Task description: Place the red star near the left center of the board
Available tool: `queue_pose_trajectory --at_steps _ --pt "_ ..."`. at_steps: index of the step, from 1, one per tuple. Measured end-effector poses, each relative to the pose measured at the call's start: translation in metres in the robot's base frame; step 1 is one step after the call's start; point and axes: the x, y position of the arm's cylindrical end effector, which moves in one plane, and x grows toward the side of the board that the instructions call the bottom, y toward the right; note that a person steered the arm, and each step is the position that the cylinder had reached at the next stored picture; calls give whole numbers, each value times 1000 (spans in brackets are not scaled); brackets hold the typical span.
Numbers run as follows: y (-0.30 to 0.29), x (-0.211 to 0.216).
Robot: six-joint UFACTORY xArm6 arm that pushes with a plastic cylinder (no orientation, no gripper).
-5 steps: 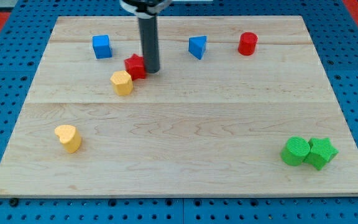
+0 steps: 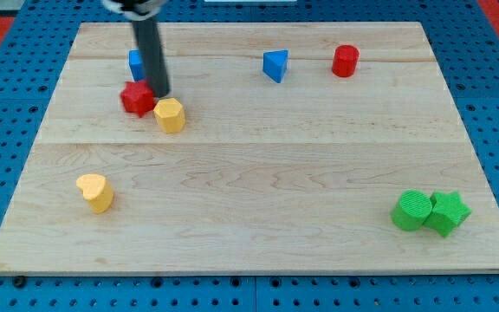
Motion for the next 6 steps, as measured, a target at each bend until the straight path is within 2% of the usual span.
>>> queue_pose_trajectory --at_steps 1,4,6 --pt "-41 5" --pt "-66 -4" --pt "-85 18"
